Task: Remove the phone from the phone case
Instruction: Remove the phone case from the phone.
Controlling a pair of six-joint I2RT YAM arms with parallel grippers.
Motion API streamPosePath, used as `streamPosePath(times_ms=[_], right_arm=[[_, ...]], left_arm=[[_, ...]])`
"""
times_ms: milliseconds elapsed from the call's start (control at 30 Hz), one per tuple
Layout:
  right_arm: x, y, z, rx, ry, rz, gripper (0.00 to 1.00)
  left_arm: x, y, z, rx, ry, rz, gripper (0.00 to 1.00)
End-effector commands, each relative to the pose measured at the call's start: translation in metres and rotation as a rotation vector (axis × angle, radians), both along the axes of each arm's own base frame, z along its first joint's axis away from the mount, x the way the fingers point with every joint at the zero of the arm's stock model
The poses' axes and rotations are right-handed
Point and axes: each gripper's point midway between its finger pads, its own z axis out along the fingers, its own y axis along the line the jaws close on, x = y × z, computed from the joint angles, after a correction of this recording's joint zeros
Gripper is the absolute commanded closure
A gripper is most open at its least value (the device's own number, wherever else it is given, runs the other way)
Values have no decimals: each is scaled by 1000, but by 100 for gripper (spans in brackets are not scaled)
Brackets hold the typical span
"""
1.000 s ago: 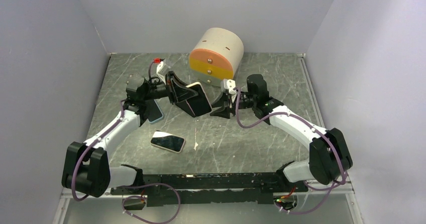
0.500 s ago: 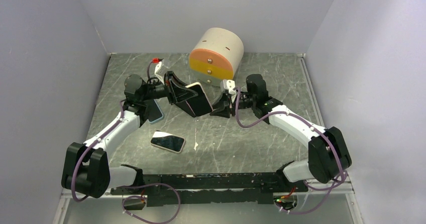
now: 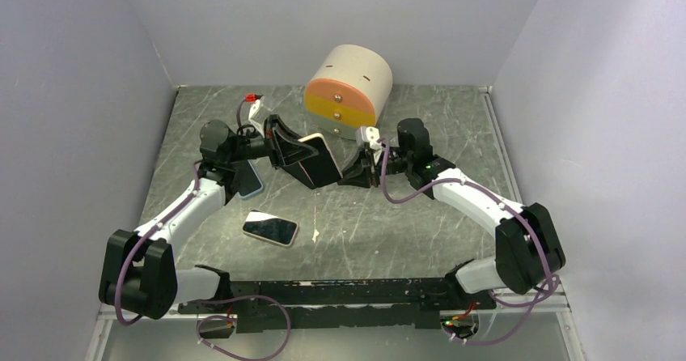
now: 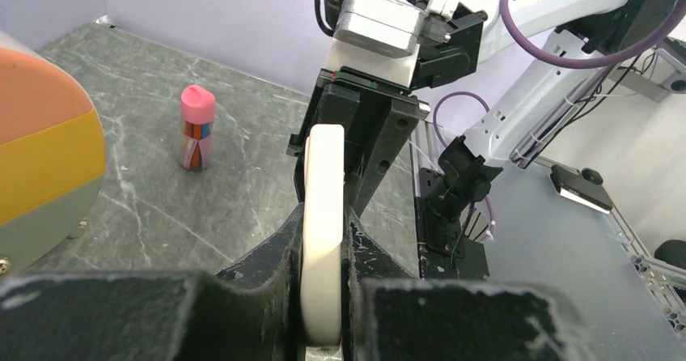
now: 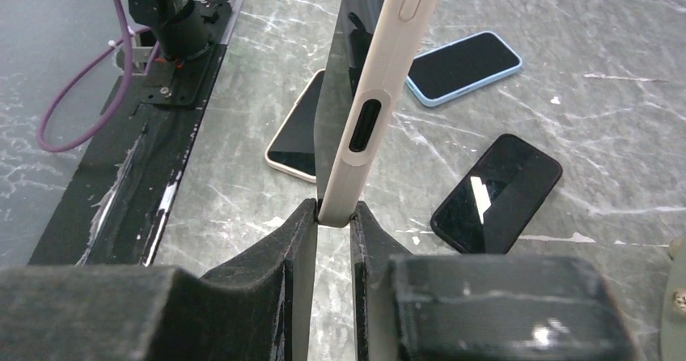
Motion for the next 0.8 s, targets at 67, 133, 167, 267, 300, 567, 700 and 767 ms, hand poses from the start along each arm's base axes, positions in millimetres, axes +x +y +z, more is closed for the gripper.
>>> streamPosePath(times_ms=[67, 133, 167, 267, 300, 567, 700, 767], right_arm=[[11, 7, 26, 50, -105, 40, 100], [11, 6, 25, 37, -147, 55, 100], [11, 5, 24, 30, -173, 60, 100], [14, 4, 24, 22, -294, 83, 100], [13, 3, 24, 11, -313, 94, 100], [25, 6, 36, -42, -423, 134, 100], [30, 9, 36, -98, -461, 137, 100], [32, 11, 34, -131, -477, 136, 100]], left_arm=[[-3, 0, 15, -16, -54, -17, 98], [-2, -1, 16, -18, -32, -22, 97], [-1, -2, 17, -20, -21, -25, 98], [0, -3, 18, -25, 6, -44, 97], [-1, -3, 19, -29, 14, -52, 97], [-7, -5, 22, -26, 35, -109, 97], [-12, -4, 23, -28, 33, -142, 97], [-12, -5, 23, -28, 40, -154, 97]])
